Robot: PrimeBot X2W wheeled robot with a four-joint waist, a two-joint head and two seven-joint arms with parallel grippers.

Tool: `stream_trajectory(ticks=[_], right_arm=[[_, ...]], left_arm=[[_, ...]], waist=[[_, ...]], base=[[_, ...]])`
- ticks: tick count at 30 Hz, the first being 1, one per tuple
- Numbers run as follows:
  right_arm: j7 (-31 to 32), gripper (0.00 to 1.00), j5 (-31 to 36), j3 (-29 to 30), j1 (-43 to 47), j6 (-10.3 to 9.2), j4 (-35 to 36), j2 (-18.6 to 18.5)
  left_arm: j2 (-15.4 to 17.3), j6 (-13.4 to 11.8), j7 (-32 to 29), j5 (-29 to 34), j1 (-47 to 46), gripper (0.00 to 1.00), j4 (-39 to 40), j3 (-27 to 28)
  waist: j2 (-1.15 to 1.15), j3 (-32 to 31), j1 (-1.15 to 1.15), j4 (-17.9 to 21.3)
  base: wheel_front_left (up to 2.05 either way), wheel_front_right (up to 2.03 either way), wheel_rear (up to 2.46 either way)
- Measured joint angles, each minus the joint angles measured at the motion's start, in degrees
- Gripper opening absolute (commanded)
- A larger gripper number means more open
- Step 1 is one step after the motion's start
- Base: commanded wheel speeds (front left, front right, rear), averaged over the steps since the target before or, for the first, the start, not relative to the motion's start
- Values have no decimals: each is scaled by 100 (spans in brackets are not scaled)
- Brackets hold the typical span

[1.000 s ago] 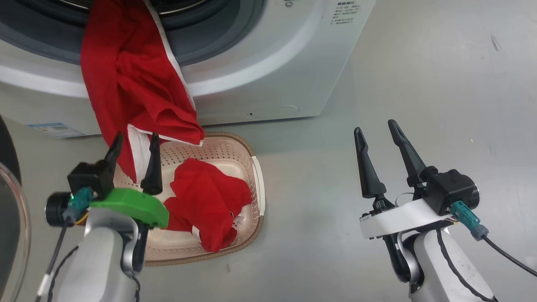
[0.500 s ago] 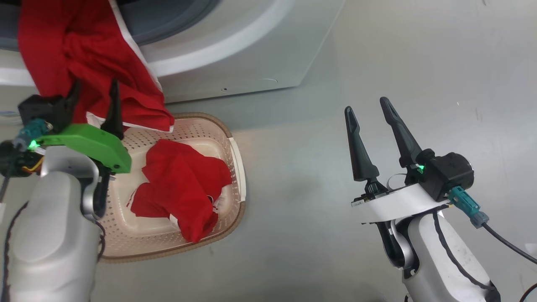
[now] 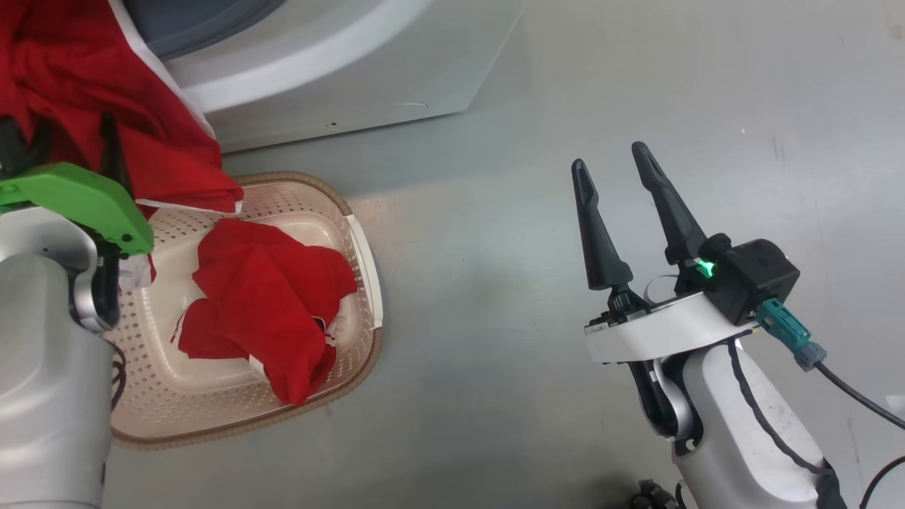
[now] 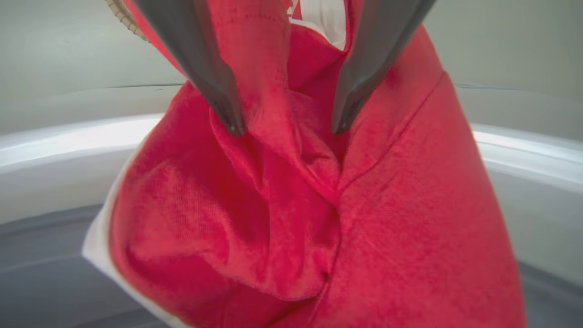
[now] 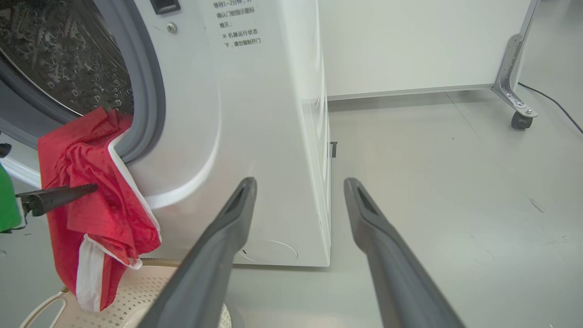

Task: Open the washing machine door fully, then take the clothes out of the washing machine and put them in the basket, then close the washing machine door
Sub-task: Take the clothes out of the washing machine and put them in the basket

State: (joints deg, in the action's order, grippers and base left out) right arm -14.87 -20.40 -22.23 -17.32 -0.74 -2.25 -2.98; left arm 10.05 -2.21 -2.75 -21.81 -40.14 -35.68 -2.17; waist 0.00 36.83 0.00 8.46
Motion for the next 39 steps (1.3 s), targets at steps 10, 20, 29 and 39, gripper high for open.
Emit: stream_trajectory(ticks=[10, 20, 29, 39], right_arm=[[0, 100, -24, -33, -19, -51, -10, -1], [0, 100, -43, -74, -105, -59, -25, -1], [0, 100, -20, 51, -107, -145, -29, -4], [0, 100, 199, 182, -107, -143, -105, -10]], left_arm=[[119, -1, -73, -130, -396, 100, -396, 157], [124, 30, -10, -158, -589, 0, -701, 169], [-93, 134, 482, -189, -589, 0, -787, 165], [-410, 255, 1481, -153, -207, 0, -627, 1]], waist=[[0, 52, 0, 61], [0, 78, 0, 89], [0, 95, 0, -12], [0, 62, 0, -338]], base=[[0, 0, 0], [0, 0, 0], [0, 0, 0], [0, 0, 0]])
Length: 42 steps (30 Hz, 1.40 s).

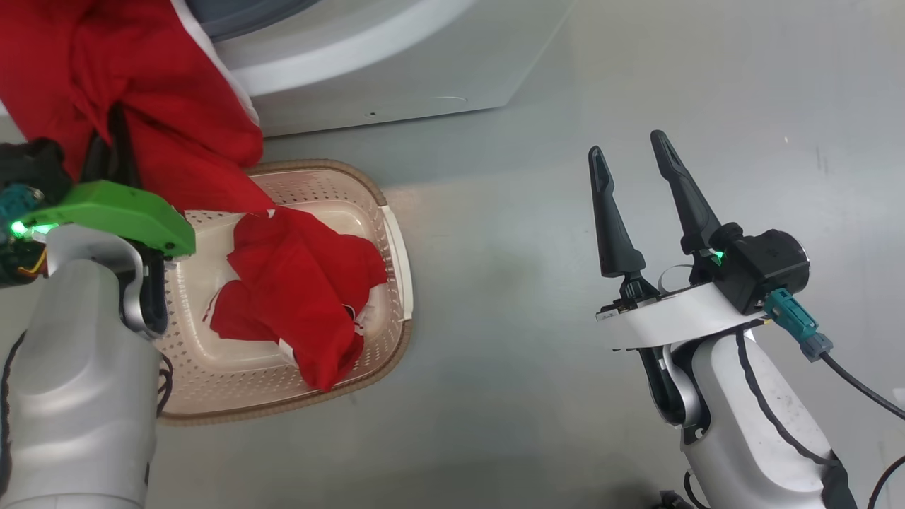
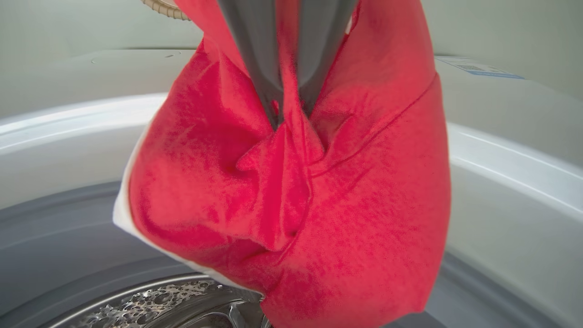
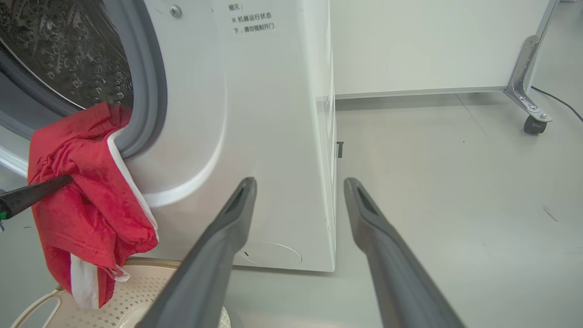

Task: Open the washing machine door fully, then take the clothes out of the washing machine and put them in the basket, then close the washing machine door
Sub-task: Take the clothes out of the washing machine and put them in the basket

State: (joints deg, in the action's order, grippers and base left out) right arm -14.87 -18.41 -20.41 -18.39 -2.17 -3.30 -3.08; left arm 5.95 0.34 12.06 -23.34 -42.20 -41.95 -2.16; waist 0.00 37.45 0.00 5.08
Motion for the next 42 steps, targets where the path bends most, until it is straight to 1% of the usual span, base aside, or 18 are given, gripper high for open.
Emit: stream_trajectory(ticks=[3, 6, 13, 16, 19, 20, 22, 32, 34, 37, 42], right_arm=[[0, 100, 54, 26, 0, 9, -42, -1], [0, 100, 102, 24, 1, 58, -103, -4], [0, 100, 135, 43, 6, 64, -167, -10], [0, 100, 145, 81, 13, 102, -189, -13], [0, 100, 194, 142, 26, 102, -205, -14], [0, 100, 223, 157, 38, 104, -220, -16], [0, 100, 243, 163, 52, 110, -241, -16], [0, 100, 289, 200, 138, 165, -283, -18], [0, 100, 289, 194, 149, 180, -289, -18], [0, 100, 289, 177, 172, 209, -291, -18], [0, 100, 287, 170, 236, 210, -292, -18]], left_arm=[[-37, 30, 171, 75, 143, 0, 55, -59], [-99, 56, 221, 86, 248, 0, 182, -92], [-132, 56, 263, 180, 530, 0, 632, -109], [-188, 56, 265, 222, 653, 0, 870, -114], [-241, 56, 264, 316, 755, 0, 1243, -113], [-272, 56, 265, 372, 776, 0, 1559, -98], [-292, 56, 264, 415, 810, 0, 1842, -84], [-336, 56, 265, 593, 1458, 0, 2718, -227], [-343, 57, 265, 647, 1612, 0, 2822, -310], [-352, 147, 265, 675, 1891, 0, 2911, -456], [-359, 210, 265, 672, 2275, 0, 2838, -734]], waist=[[0, -38, 0, -103], [0, -99, 0, -192], [0, -283, 0, -333], [0, -355, 0, -384], [0, -416, 0, -448], [0, -455, 0, -496], [0, -499, 0, -541], [0, -738, 0, -733], [0, -781, 0, -754], [0, -828, 0, -769], [0, -861, 0, -755]], base=[[0, 0, 0], [0, 0, 0], [0, 0, 0], [0, 0, 0], [0, 0, 0], [0, 0, 0], [0, 0, 0], [0, 0, 0], [0, 0, 0], [0, 0, 0], [0, 0, 0]])
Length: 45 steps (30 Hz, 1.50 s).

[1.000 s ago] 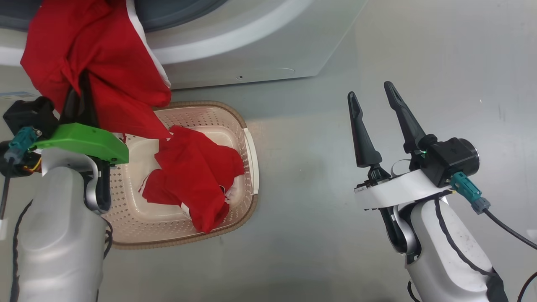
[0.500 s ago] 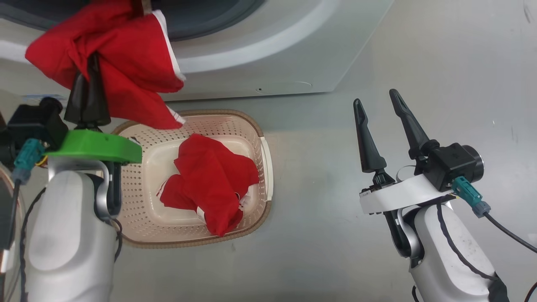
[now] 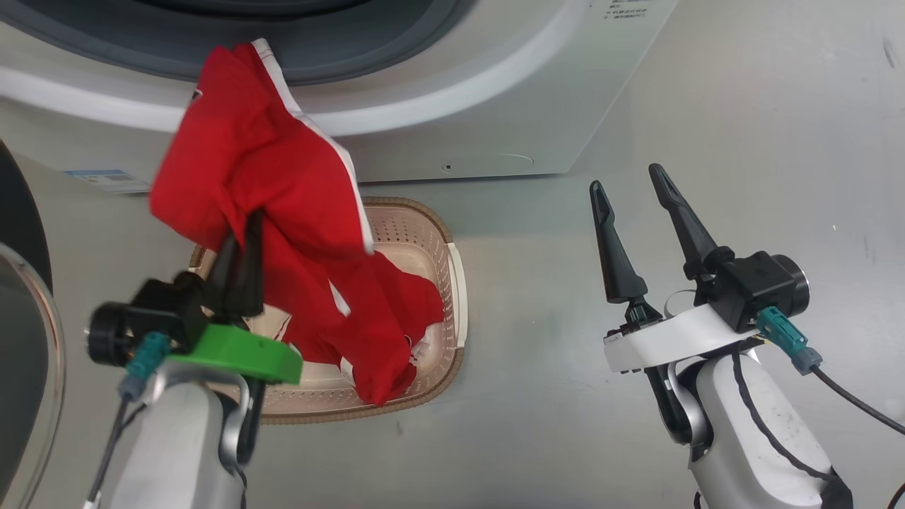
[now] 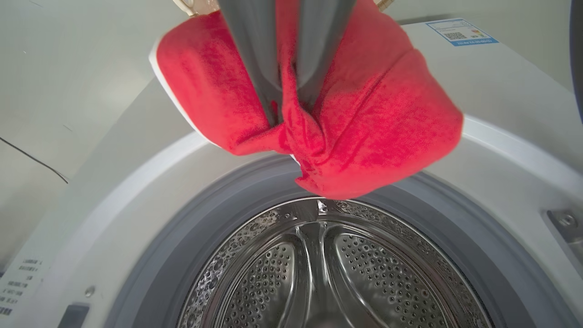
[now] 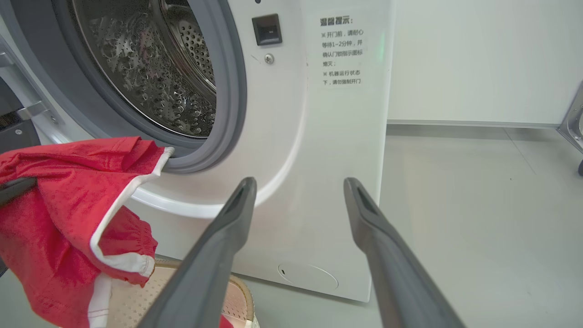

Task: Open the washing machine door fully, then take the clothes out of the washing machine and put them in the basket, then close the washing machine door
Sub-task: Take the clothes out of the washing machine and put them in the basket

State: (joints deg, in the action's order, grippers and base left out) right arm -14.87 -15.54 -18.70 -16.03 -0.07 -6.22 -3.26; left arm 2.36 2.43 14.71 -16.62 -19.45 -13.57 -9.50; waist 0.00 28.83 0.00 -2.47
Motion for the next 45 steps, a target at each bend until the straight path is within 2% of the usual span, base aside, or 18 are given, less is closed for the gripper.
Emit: stream_trajectory(ticks=[9, 25, 40, 45], right_arm=[[0, 100, -80, -161, 14, 52, 25, -3], [0, 100, -209, -237, -35, -8, 235, 0], [0, 100, -309, -393, -305, -67, 426, 0], [0, 100, -310, -425, -417, -82, 475, 1]], left_arm=[[-3, 47, -191, -12, 471, 0, -282, -319], [2, 140, -875, -204, 520, 0, -1131, -520], [134, 132, -1860, -396, -719, 0, -2649, -212], [203, 62, -2078, -398, -1060, 0, -3045, -156]], waist=[[0, 37, 0, 173], [0, 387, 0, 538], [0, 981, 0, 872], [0, 1185, 0, 1012]], base=[[0, 0, 0], [0, 0, 0], [0, 0, 0], [0, 0, 0]])
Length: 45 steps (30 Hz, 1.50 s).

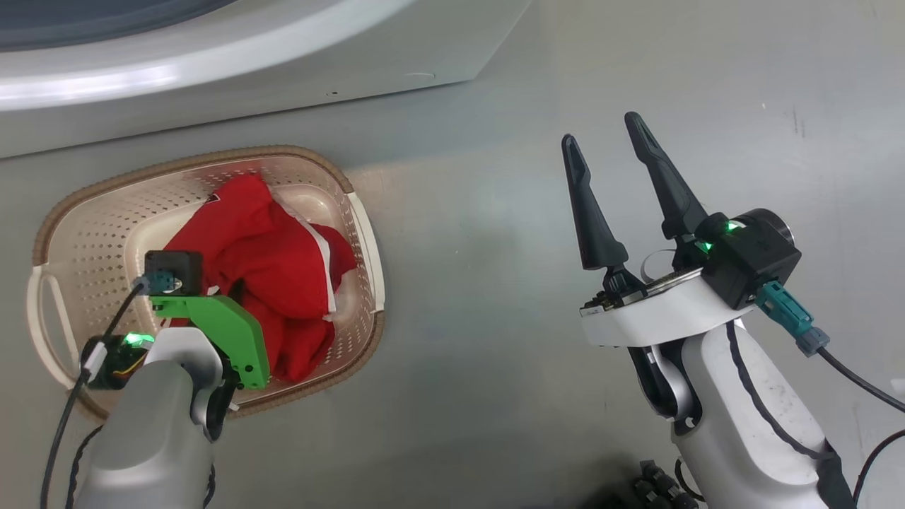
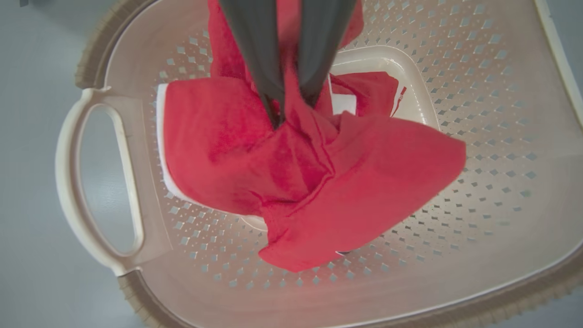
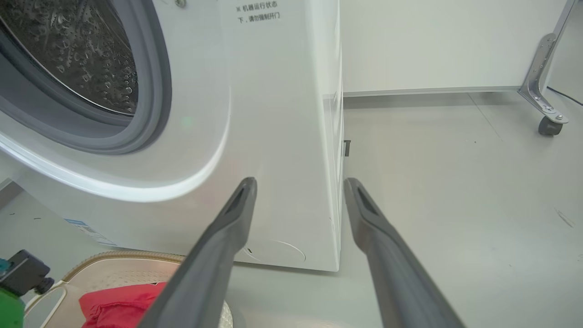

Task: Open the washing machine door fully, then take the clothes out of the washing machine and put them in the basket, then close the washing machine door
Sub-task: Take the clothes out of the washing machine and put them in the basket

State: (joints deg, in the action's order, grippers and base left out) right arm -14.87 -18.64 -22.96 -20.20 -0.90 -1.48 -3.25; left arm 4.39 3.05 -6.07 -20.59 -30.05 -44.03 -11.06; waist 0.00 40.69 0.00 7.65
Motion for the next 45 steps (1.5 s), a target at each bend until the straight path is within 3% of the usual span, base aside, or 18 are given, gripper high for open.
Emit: stream_trajectory(ticks=[3, 4, 5, 6, 7, 23, 34, 45], right_arm=[[0, 100, 0, 31, -50, -36, -1, -2], [0, 100, 0, 33, -53, -37, -1, -1], [0, 100, 0, 33, -53, -56, -3, -1], [0, 100, -1, 32, -53, -77, -5, -1], [0, 100, -1, 31, -53, -77, -7, 0], [0, 100, 7, 164, -98, -78, -132, -1], [0, 100, 87, 367, -20, -70, -363, -1], [0, 100, 209, 739, 333, -67, -558, 0]], left_arm=[[-42, -26, -43, -96, -170, 0, -236, 53], [-49, -30, -45, -122, -207, 4, -303, 74], [-58, -32, -49, -159, -240, 39, -367, 108], [-59, -51, -49, -170, -266, 82, -423, 127], [-59, -52, -46, -174, -291, 100, -467, 138], [-134, -12, 835, -70, -534, 100, -725, -40], [-188, 166, 1951, -96, -252, 100, -515, -16], [-214, 230, 2078, -131, 99, 100, 244, -15]], waist=[[0, 88, 0, 76], [0, 109, 0, 95], [0, 126, 0, 110], [0, 140, 0, 119], [0, 148, 0, 125], [0, -46, 0, -84], [0, -491, 0, -343], [0, -1123, 0, -605]], base=[[0, 0, 0], [0, 0, 0], [0, 0, 0], [0, 0, 0], [0, 0, 0], [0, 0, 0], [0, 0, 0], [0, 0, 0]])
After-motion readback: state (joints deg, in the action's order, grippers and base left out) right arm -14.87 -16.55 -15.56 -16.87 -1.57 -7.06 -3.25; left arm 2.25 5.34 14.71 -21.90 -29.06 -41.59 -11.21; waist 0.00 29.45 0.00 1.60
